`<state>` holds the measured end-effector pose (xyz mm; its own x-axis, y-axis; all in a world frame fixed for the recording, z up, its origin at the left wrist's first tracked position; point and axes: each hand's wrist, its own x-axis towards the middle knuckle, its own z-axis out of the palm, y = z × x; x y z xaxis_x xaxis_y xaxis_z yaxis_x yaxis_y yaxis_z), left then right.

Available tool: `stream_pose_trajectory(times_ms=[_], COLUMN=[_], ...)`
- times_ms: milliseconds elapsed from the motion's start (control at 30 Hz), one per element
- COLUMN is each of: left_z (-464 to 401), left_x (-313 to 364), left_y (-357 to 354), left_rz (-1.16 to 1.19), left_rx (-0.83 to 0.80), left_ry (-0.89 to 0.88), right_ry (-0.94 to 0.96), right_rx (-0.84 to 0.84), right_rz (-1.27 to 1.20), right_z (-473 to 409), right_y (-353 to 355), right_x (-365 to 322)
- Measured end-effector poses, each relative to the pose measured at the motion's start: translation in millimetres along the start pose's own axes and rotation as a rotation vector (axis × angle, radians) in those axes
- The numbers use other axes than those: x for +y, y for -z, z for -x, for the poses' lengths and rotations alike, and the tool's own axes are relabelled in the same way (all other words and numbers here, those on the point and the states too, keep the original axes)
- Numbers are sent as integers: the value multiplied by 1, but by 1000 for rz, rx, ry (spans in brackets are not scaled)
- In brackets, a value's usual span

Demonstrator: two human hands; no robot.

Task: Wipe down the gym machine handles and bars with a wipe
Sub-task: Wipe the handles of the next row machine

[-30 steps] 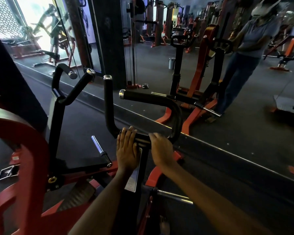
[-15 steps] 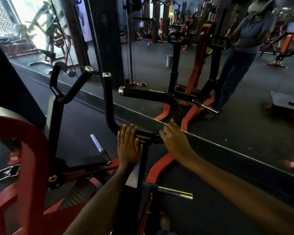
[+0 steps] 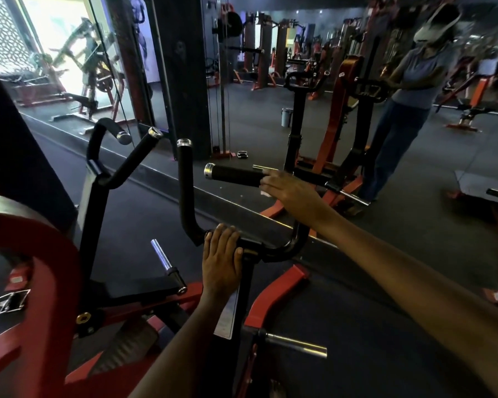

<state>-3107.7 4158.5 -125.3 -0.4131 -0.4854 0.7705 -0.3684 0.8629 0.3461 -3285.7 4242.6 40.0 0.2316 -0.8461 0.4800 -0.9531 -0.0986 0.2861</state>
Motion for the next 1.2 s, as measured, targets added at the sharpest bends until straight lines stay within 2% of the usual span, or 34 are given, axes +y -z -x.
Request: stream_pose_trajectory(times_ms=[133, 233, 300, 367, 433, 500, 567, 633, 733, 833, 933, 1000, 1067, 1133, 1200], left_z=[2, 2, 3, 4, 3, 3, 5, 7, 10, 10, 10, 11, 11, 11, 11], left_x=[-2, -4, -5, -5, -5, -6, -8, -9, -10, -11, -11, -11, -11, -12, -11], left_y=[-1, -3, -4, -3, -3, -2, -2, -1, -2, -3, -4, -4, -4, -4, -4], left_rz=[-7, -2, 6, 17, 21, 27, 32, 27, 25, 35, 38, 40, 33, 25, 20], left_rx=[-5, -10, -9, -6, -4, -6, -16, -29, -32, -36, -30, -31, -37, -48, -48], left_ry=[-3, -5, -6, -4, -13, -22, -19, -18, -6, 15, 21, 12, 13, 18, 24], right_ry=[-100, -248, -316, -398, -513, -540, -419, -380, -326, -483, -574, -485, -341, -141, -25], right_rx=[-31, -61, 24, 181, 229, 96, -114, -185, -125, -40, 91, 147, 108, -47, -185], right_rz=[53, -218, -357, -383, -385, -377, -346, -263, -315, -415, -362, -364, -350, -318, -230], right_z=[57, 92, 83, 46, -5, -53, -72, -59, -17, 15, 20, -14, -58, -90, -95], right_y=[3, -2, 7, 19, 23, 21, 35, 44, 32, 13, 18, 16, 6, -5, -15], right_x=[-14, -41, -48, -44, -34, -26, -33, -32, -13, 14, 12, -1, -17, -27, -25])
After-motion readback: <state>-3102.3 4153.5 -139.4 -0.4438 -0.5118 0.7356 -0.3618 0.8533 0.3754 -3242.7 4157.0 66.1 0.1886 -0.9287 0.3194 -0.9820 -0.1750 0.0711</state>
